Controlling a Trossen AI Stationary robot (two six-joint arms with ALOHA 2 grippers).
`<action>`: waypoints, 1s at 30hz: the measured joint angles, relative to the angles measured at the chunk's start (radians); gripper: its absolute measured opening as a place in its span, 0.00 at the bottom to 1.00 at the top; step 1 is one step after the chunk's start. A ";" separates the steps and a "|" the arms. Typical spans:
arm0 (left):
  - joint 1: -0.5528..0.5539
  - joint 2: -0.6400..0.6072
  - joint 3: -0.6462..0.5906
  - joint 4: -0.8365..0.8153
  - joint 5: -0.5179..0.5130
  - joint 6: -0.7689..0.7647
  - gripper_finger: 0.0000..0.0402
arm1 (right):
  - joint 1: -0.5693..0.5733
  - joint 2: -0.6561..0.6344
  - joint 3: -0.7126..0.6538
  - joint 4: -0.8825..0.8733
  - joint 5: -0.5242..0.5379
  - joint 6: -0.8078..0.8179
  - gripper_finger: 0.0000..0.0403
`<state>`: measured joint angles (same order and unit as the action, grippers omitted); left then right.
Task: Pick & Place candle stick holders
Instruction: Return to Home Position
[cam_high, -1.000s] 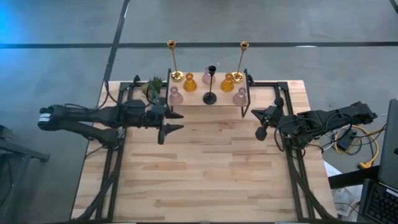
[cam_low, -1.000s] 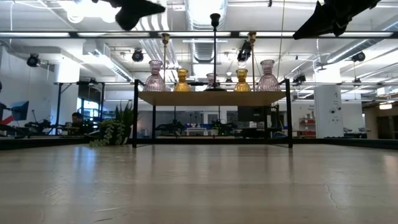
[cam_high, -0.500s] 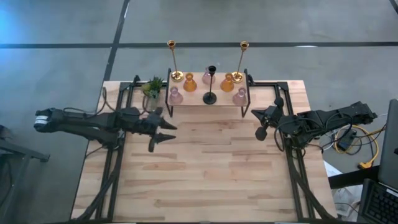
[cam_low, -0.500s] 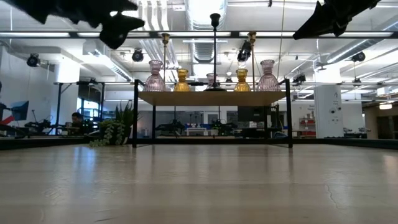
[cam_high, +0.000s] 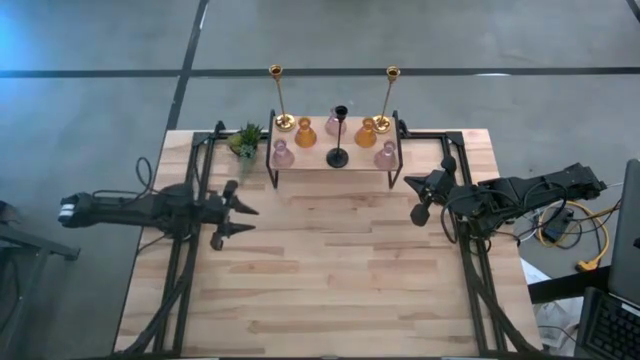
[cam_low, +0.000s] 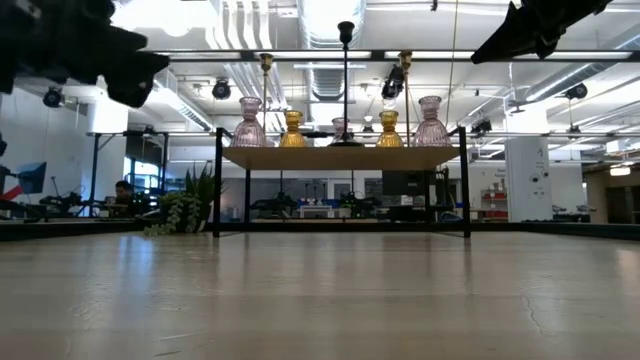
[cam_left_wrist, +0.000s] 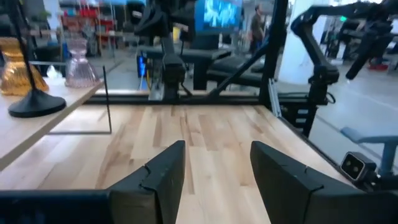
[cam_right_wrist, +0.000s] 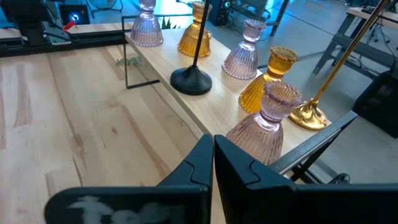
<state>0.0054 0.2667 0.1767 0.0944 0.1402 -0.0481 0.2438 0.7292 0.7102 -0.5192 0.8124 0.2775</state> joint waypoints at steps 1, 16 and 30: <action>0.000 -0.031 -0.020 0.000 -0.001 0.000 0.46 | 0.000 0.000 0.000 0.000 0.000 0.000 0.02; 0.000 -0.265 -0.167 -0.056 -0.013 0.055 0.47 | 0.000 0.000 0.000 0.001 0.000 0.000 0.02; 0.000 -0.252 -0.167 -0.060 -0.013 0.010 0.47 | 0.000 0.001 0.000 0.000 -0.001 0.002 0.02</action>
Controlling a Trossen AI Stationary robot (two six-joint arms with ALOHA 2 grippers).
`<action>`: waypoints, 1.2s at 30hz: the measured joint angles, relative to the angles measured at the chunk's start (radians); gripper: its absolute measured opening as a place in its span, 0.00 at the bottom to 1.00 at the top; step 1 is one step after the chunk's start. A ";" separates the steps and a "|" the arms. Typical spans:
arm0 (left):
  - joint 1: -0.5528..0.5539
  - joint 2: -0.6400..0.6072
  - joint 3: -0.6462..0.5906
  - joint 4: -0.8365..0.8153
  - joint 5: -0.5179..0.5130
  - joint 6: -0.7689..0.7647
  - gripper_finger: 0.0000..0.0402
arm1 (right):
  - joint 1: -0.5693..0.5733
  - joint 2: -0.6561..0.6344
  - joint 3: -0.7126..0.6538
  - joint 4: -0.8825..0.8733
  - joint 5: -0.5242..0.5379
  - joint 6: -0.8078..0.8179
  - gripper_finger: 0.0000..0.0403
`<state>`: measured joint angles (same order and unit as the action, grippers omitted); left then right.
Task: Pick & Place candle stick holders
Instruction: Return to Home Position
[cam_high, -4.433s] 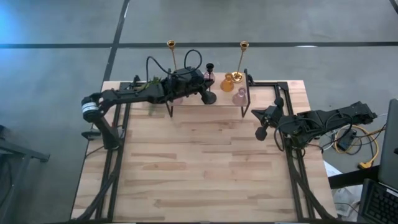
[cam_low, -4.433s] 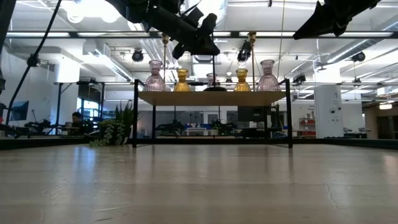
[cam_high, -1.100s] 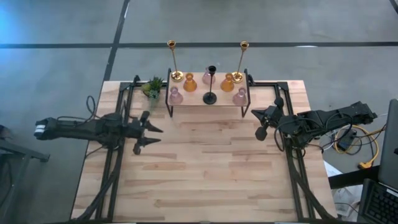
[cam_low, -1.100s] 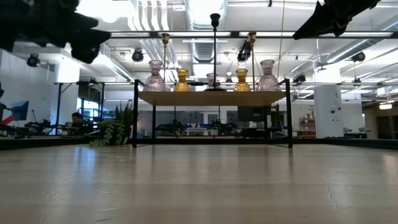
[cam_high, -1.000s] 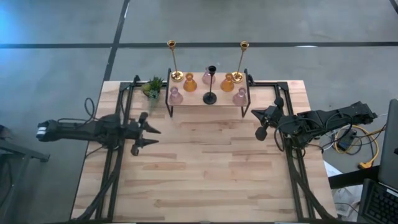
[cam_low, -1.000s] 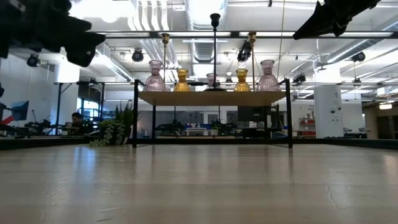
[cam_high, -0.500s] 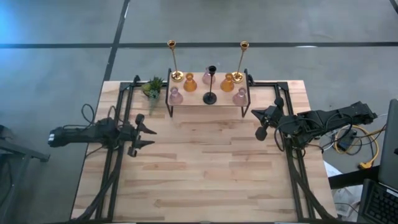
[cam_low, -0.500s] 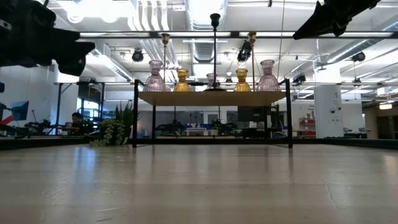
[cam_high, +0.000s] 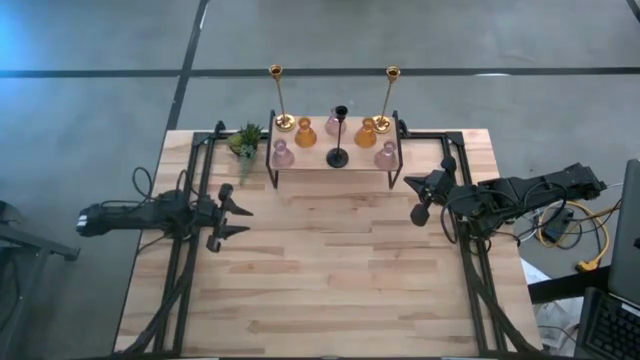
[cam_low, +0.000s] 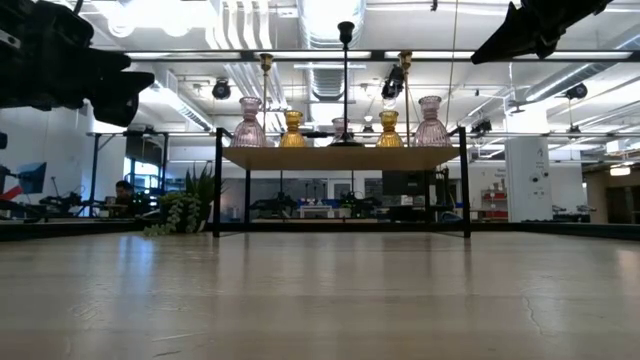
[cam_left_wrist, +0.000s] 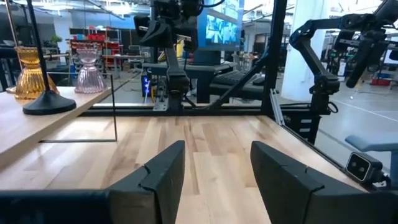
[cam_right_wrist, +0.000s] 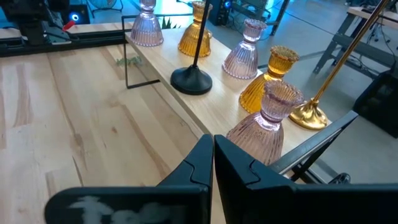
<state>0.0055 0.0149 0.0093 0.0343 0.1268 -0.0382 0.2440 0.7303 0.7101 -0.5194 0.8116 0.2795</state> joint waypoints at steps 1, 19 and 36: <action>0.000 0.001 0.000 0.000 0.000 -0.002 0.47 | 0.000 0.000 0.000 0.000 0.000 0.000 0.02; 0.000 0.005 0.000 0.000 0.002 -0.004 0.47 | -0.001 -0.024 -0.033 0.184 -0.004 -0.030 0.02; 0.000 0.005 0.000 0.000 0.003 -0.004 0.47 | -0.200 -0.343 -0.582 0.824 -0.600 -0.280 0.02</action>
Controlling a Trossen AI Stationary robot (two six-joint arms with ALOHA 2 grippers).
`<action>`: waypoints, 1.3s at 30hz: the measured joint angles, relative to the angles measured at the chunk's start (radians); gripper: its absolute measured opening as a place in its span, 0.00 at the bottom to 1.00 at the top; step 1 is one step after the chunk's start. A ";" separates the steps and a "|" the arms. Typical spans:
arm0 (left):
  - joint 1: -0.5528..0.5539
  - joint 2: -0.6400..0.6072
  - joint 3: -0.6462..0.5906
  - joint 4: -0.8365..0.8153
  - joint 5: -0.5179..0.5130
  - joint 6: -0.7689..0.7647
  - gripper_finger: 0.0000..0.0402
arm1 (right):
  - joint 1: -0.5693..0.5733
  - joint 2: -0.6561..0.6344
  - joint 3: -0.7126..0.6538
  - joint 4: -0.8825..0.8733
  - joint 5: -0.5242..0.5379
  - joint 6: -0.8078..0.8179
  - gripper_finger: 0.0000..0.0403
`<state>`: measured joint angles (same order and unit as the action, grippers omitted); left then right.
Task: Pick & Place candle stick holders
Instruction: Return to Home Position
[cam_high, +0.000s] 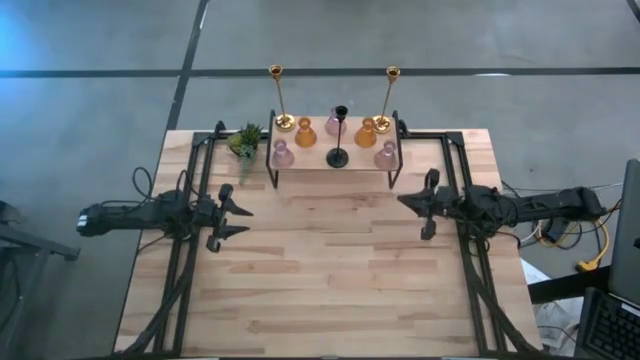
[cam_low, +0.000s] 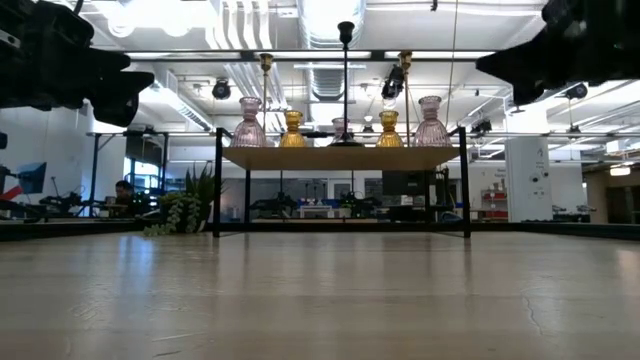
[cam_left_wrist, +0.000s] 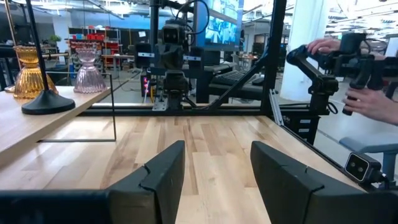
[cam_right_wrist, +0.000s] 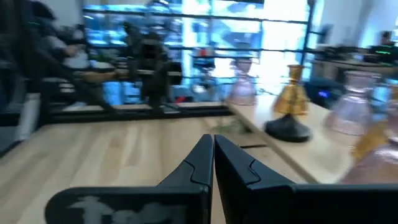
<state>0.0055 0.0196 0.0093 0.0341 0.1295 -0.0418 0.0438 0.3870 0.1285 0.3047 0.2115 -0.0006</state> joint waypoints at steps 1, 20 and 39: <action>0.000 0.000 0.000 0.000 0.000 0.000 0.47 | -0.016 -0.020 -0.016 0.002 -0.035 -0.002 0.02; 0.000 0.000 0.000 0.000 0.000 0.000 0.47 | -0.070 -0.388 -0.120 -0.285 -0.145 0.072 0.02; 0.000 0.000 0.000 0.000 0.000 0.000 0.47 | -0.075 -0.362 -0.120 -0.296 -0.211 0.053 0.02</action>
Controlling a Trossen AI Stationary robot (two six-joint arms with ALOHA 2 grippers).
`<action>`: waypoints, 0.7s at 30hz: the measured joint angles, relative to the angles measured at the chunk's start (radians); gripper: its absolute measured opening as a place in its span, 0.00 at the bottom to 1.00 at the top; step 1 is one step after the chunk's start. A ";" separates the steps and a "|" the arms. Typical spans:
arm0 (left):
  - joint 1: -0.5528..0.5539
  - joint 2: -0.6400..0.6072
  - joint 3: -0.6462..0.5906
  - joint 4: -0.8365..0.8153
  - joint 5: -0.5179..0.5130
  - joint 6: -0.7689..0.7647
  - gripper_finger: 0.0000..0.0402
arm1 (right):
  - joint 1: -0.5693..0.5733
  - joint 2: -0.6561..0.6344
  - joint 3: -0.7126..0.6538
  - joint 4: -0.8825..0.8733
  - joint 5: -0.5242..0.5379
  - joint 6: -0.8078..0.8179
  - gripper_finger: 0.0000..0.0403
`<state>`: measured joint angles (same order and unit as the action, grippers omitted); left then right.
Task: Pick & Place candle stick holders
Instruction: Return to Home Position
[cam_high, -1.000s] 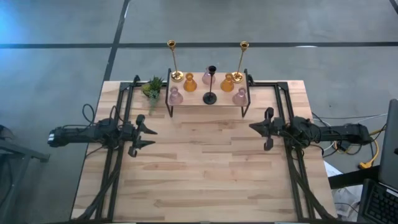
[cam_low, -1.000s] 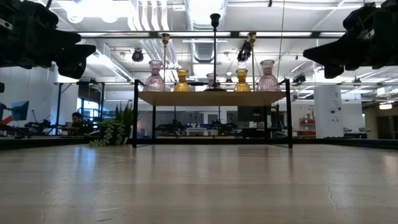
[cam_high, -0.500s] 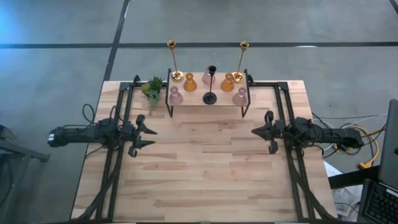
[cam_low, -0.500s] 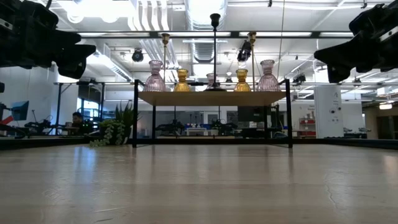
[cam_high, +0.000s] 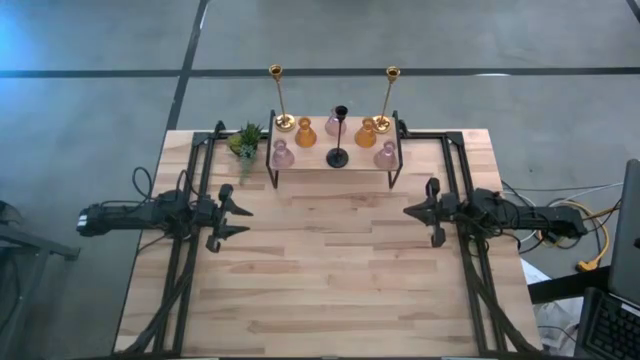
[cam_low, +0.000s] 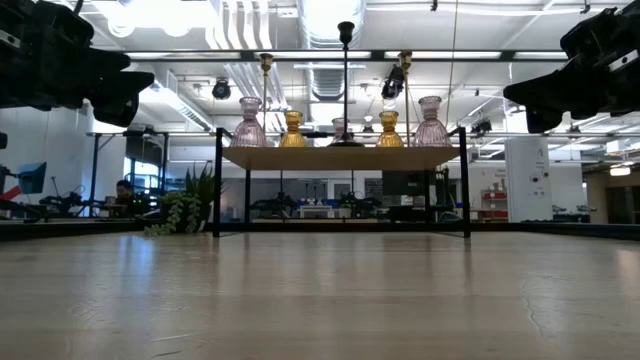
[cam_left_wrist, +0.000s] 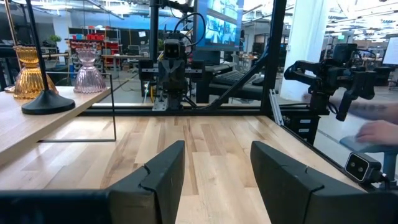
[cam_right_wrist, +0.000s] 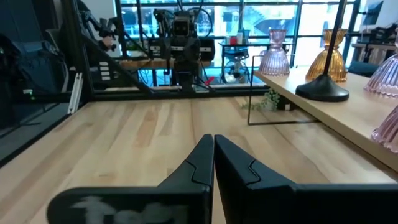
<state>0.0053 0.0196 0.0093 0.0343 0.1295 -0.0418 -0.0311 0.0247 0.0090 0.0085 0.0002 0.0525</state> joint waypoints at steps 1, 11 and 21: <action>0.000 0.000 0.000 0.000 0.000 0.000 0.47 | 0.000 0.003 0.000 0.000 0.000 0.000 0.02; 0.000 0.000 0.000 0.000 0.000 0.000 0.47 | 0.000 0.010 0.000 0.000 0.002 0.000 0.02; 0.000 0.000 0.000 0.000 0.000 0.000 0.47 | 0.000 0.011 0.000 0.000 0.002 -0.001 0.02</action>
<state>0.0051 0.0196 0.0090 0.0345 0.1295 -0.0418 -0.0311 0.0357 0.0090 0.0090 0.0020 0.0517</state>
